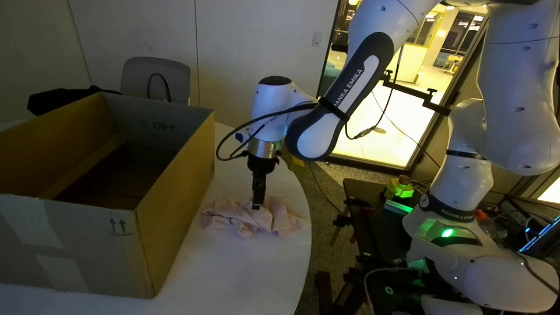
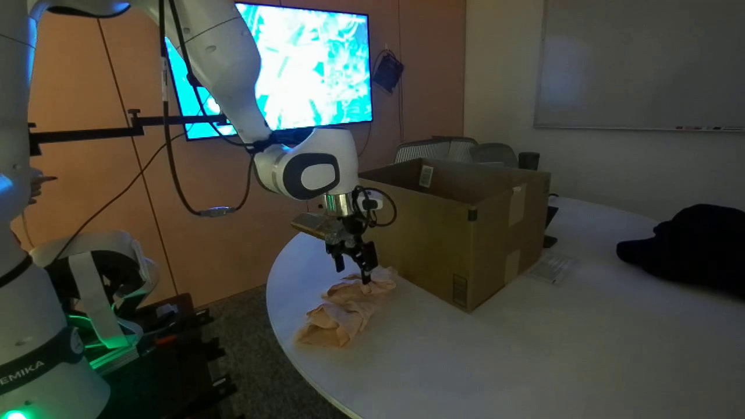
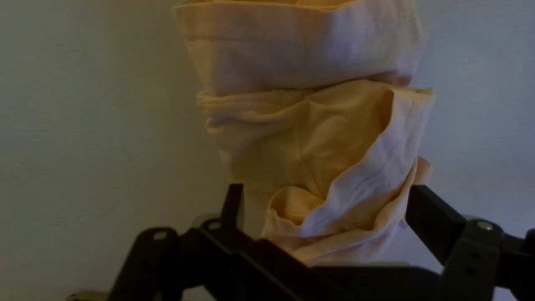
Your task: Put the black marker on the peach towel, fold the towel then put it in the box
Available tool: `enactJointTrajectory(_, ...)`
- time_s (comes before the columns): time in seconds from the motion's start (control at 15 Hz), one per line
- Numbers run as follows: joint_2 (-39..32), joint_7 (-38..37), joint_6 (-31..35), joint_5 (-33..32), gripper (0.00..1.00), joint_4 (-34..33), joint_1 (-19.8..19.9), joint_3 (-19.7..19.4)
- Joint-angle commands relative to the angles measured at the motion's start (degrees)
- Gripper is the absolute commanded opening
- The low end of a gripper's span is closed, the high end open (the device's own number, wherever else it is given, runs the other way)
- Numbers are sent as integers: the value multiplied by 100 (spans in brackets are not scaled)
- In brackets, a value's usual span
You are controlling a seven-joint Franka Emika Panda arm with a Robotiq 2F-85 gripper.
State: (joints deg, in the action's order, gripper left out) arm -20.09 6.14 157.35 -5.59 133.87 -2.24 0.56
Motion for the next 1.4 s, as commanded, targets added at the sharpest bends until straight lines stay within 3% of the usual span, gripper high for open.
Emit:
enactJointTrajectory(0.0,-292,-43,-214,-148,100,-318,-44,-20)
enactJointTrajectory(0.47,-942,-44,-275,-86,100,-611,-2,-30)
enactJointTrajectory(0.87,-1611,107,-74,80,100,-869,281,76)
enactJointTrajectory(1.13,-1681,177,-131,215,100,-905,456,231)
enactJointTrajectory(1.2,-1660,133,-156,223,75,-891,455,232)
enactJointTrajectory(1.33,-1563,146,-245,232,68,-835,487,266)
